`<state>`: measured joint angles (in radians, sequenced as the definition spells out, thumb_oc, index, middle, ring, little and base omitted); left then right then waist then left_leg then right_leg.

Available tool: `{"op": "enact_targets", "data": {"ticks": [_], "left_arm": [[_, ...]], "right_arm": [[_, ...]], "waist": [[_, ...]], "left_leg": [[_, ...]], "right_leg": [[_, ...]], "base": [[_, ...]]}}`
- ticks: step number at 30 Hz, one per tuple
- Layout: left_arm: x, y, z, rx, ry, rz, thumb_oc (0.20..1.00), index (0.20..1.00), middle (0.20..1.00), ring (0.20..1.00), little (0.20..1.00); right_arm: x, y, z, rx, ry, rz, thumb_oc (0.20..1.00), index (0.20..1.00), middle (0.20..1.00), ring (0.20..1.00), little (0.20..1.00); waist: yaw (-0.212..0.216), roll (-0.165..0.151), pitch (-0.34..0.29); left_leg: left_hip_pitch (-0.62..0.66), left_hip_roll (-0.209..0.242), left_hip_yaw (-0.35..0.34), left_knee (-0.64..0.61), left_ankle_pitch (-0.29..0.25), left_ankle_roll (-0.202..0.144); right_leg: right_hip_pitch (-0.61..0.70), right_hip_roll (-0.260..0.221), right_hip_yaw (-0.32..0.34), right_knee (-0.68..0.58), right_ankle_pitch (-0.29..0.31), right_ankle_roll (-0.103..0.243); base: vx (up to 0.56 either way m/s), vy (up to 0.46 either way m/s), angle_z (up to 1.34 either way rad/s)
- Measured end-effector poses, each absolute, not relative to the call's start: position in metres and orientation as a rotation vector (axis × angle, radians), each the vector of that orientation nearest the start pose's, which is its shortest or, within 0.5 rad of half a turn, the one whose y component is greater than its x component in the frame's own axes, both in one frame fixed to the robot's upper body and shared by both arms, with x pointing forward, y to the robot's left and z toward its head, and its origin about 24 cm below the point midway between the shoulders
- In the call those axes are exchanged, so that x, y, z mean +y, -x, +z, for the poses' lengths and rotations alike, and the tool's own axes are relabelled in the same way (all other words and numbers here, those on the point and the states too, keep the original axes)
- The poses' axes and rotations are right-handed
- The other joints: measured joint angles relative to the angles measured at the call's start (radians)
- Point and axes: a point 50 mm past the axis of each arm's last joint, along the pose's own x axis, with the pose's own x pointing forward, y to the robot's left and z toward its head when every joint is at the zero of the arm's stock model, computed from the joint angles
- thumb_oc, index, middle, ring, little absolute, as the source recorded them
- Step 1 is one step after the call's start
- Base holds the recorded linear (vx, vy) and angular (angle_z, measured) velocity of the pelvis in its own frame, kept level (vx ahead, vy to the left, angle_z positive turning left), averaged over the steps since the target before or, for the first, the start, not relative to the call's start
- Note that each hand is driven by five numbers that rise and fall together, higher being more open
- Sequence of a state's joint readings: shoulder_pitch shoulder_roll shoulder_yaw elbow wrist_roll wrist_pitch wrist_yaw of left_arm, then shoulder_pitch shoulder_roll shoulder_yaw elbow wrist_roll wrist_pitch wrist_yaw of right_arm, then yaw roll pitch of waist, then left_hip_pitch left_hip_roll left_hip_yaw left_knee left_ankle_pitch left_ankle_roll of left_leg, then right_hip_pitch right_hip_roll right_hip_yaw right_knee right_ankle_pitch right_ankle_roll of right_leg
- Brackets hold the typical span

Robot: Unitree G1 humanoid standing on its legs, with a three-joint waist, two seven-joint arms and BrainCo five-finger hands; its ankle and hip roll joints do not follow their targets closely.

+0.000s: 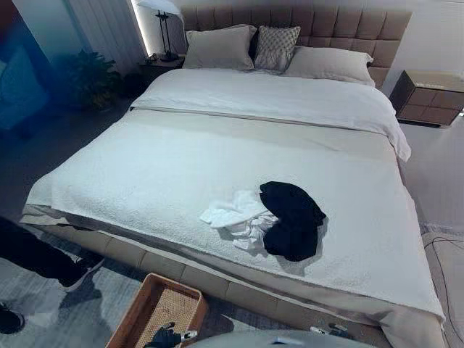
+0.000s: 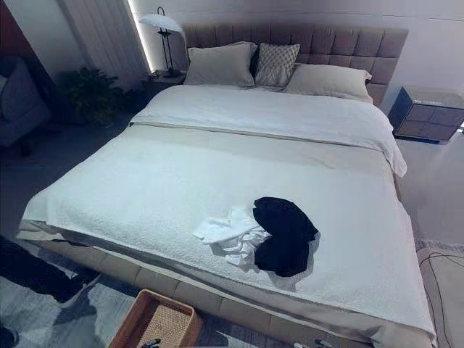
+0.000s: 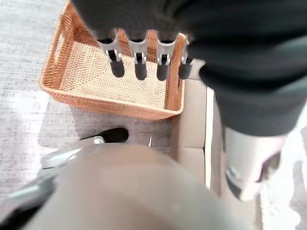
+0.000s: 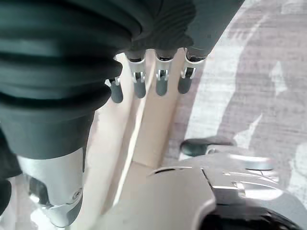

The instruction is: Pick up clothes into the bucket

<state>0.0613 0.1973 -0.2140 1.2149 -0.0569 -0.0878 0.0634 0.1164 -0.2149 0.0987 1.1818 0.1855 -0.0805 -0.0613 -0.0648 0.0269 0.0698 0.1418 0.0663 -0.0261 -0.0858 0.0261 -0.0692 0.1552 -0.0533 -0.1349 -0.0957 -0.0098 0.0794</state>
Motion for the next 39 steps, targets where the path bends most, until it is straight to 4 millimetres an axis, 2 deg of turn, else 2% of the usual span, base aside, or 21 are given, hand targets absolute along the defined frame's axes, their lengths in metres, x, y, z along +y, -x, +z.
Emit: {"op": "enact_targets", "data": {"ticks": [2, 3, 5, 11, 15, 18, 21, 23, 24, 26, 27, 28, 29, 30, 31, 35, 39], "left_arm": [[0.204, -0.090, -0.152, 1.017, -0.253, -0.024, 1.000, 1.000, 1.000, 1.000, 1.000], [0.202, -0.093, -0.151, 0.991, -0.246, -0.030, 1.000, 1.000, 1.000, 1.000, 1.000], [0.200, -0.094, -0.157, 1.035, -0.232, -0.015, 1.000, 1.000, 1.000, 1.000, 1.000], [0.204, -0.093, -0.158, 1.058, -0.237, -0.002, 1.000, 1.000, 1.000, 1.000, 1.000], [0.205, -0.095, -0.159, 1.061, -0.241, -0.001, 1.000, 1.000, 1.000, 1.000, 1.000], [0.206, -0.097, -0.159, 1.065, -0.247, 0.003, 1.000, 1.000, 1.000, 1.000, 1.000], [0.207, -0.104, -0.157, 1.049, -0.259, 0.015, 1.000, 1.000, 1.000, 1.000, 1.000], [0.208, -0.107, -0.156, 1.040, -0.267, 0.026, 1.000, 1.000, 1.000, 1.000, 1.000], [0.208, -0.111, -0.155, 1.026, -0.271, 0.034, 1.000, 1.000, 1.000, 1.000, 1.000], [0.207, -0.115, -0.154, 1.012, -0.275, 0.044, 1.000, 1.000, 1.000, 1.000, 1.000], [0.208, -0.120, -0.152, 0.998, -0.281, 0.053, 1.000, 1.000, 1.000, 1.000, 1.000], [0.208, -0.122, -0.151, 0.985, -0.282, 0.059, 1.000, 1.000, 1.000, 1.000, 1.000], [0.205, -0.127, -0.149, 0.963, -0.280, 0.066, 1.000, 1.000, 1.000, 1.000, 1.000], [0.206, -0.128, -0.149, 0.959, -0.278, 0.072, 1.000, 1.000, 1.000, 1.000, 1.000], [0.205, -0.131, -0.148, 0.948, -0.279, 0.076, 1.000, 1.000, 1.000, 1.000, 1.000], [0.198, -0.148, -0.140, 0.870, -0.280, 0.073, 1.000, 1.000, 1.000, 1.000, 1.000], [0.197, -0.156, -0.136, 0.829, -0.261, 0.107, 1.000, 1.000, 1.000, 1.000, 1.000]], "right_arm": [[-0.230, -0.064, -0.162, 1.165, 0.115, -0.217, 1.000, 1.000, 1.000, 1.000, 1.000], [-0.231, -0.063, -0.162, 1.164, 0.117, -0.217, 1.000, 1.000, 1.000, 1.000, 1.000], [-0.227, -0.067, -0.162, 1.157, 0.114, -0.206, 1.000, 1.000, 1.000, 1.000, 1.000], [-0.227, -0.067, -0.162, 1.158, 0.121, -0.201, 1.000, 1.000, 1.000, 1.000, 1.000], [-0.226, -0.077, -0.161, 1.138, 0.148, -0.172, 1.000, 1.000, 1.000, 1.000, 1.000], [-0.225, -0.098, -0.156, 1.078, 0.158, -0.170, 1.000, 1.000, 1.000, 1.000, 1.000], [-0.225, -0.133, -0.144, 0.963, 0.163, -0.180, 1.000, 1.000, 1.000, 1.000, 1.000], [-0.229, -0.164, -0.128, 0.846, 0.179, -0.200, 1.000, 1.000, 1.000, 1.000, 1.000], [-0.233, -0.186, -0.114, 0.761, 0.205, -0.216, 1.000, 1.000, 1.000, 1.000, 1.000], [-0.238, -0.211, -0.091, 0.630, 0.240, -0.232, 1.000, 1.000, 1.000, 1.000, 1.000], [-0.242, -0.231, -0.071, 0.526, 0.274, -0.239, 1.000, 1.000, 1.000, 1.000, 1.000], [-0.245, -0.238, -0.062, 0.481, 0.302, -0.244, 1.000, 1.000, 1.000, 1.000, 1.000], [-0.254, -0.252, -0.044, 0.402, 0.361, -0.272, 1.000, 1.000, 1.000, 1.000, 1.000], [-0.256, -0.257, -0.039, 0.384, 0.371, -0.283, 1.000, 1.000, 1.000, 1.000, 1.000], [-0.260, -0.269, -0.026, 0.334, 0.395, -0.312, 1.000, 1.000, 1.000, 1.000, 1.000], [-0.285, -0.296, 0.020, 0.183, 0.507, -0.447, 1.000, 1.000, 1.000, 1.000, 1.000], [-0.300, -0.314, 0.049, 0.108, 0.573, -0.556, 1.000, 1.000, 1.000, 1.000, 1.000]], "waist": [[0.002, -0.006, 0.010], [0.005, -0.007, 0.010], [-0.002, -0.007, 0.010], [-0.001, -0.004, 0.015], [-0.001, -0.003, 0.027], [-0.001, 0.000, 0.040], [0.000, 0.006, 0.067], [0.002, 0.008, 0.082], [0.003, 0.010, 0.102], [0.001, 0.015, 0.114], [0.001, 0.013, 0.133], [0.003, 0.013, 0.143], [0.001, 0.014, 0.153], [0.001, 0.013, 0.156], [0.012, 0.012, 0.168], [0.026, 0.025, 0.220], [0.029, 0.033, 0.266]], "left_leg": [[0.001, -0.001, 0.000, 0.000, 0.000, 0.001], [-0.002, -0.002, -0.001, 0.000, 0.001, 0.000], [-0.006, -0.003, -0.002, 0.006, 0.001, -0.001], [-0.029, -0.001, -0.006, 0.010, 0.001, -0.002], [-0.033, -0.002, -0.006, 0.012, 0.001, -0.002], [-0.057, -0.002, -0.007, 0.017, 0.001, -0.002], [-0.090, -0.003, -0.011, 0.033, 0.002, -0.004], [-0.122, -0.004, -0.013, 0.044, 0.004, -0.006], [-0.137, -0.007, -0.014, 0.054, 0.004, -0.006], [-0.165, -0.009, -0.016, 0.059, 0.007, -0.009], [-0.172, -0.011, -0.021, 0.062, 0.015, -0.019], [-0.175, -0.016, -0.023, 0.064, 0.015, -0.019], [-0.197, -0.018, -0.029, 0.068, 0.015, -0.019], [-0.201, -0.017, -0.029, 0.068, 0.015, -0.019], [-0.209, -0.019, -0.032, 0.071, 0.016, -0.018], [-0.259, -0.028, -0.036, 0.091, 0.018, -0.016], [-0.294, -0.037, -0.042, 0.108, 0.019, -0.014]], "right_leg": [[0.001, 0.000, 0.003, 0.001, 0.000, 0.001], [0.000, -0.001, 0.002, 0.003, 0.001, 0.001], [-0.003, -0.002, -0.001, 0.001, 0.000, 0.002], [-0.019, -0.001, -0.010, 0.001, 0.001, 0.002], [-0.022, -0.001, -0.012, 0.001, 0.001, 0.002], [-0.044, -0.001, -0.012, 0.001, 0.001, 0.002], [-0.068, -0.002, -0.013, 0.003, 0.007, 0.002], [-0.094, -0.002, -0.013, 0.005, 0.015, -0.001], [-0.104, -0.004, -0.013, 0.005, 0.019, -0.002], [-0.125, -0.005, -0.013, 0.006, 0.028, -0.004], [-0.130, -0.007, -0.013, 0.006, 0.034, -0.004], [-0.134, -0.007, -0.014, 0.007, 0.034, -0.004], [-0.151, -0.009, -0.013, 0.006, 0.034, -0.003], [-0.154, -0.008, -0.014, 0.006, 0.035, -0.003], [-0.159, -0.009, -0.015, 0.008, 0.035, -0.003], [-0.206, -0.017, -0.016, 0.024, 0.036, -0.003], [-0.242, -0.025, -0.018, 0.048, 0.032, 0.001]], "base": [[-0.14, -0.087, 0.21], [-0.06, 0.008, 0.02], [-0.07, 0.009, 0.01], [-0.02, 0.005, 0.05], [0.00, 0.000, 0.00], [-0.04, 0.012, 0.00], [-0.04, 0.011, 0.03], [-0.06, 0.021, 0.01], [0.00, 0.000, 0.00], [0.00, 0.000, 0.00], [0.00, 0.000, 0.00], [0.00, 0.023, 0.07], [0.01, 0.011, 0.06], [0.02, 0.024, 0.08], [0.00, 0.000, 0.00], [0.01, 0.007, 0.02], [0.01, 0.017, 0.04]]}}
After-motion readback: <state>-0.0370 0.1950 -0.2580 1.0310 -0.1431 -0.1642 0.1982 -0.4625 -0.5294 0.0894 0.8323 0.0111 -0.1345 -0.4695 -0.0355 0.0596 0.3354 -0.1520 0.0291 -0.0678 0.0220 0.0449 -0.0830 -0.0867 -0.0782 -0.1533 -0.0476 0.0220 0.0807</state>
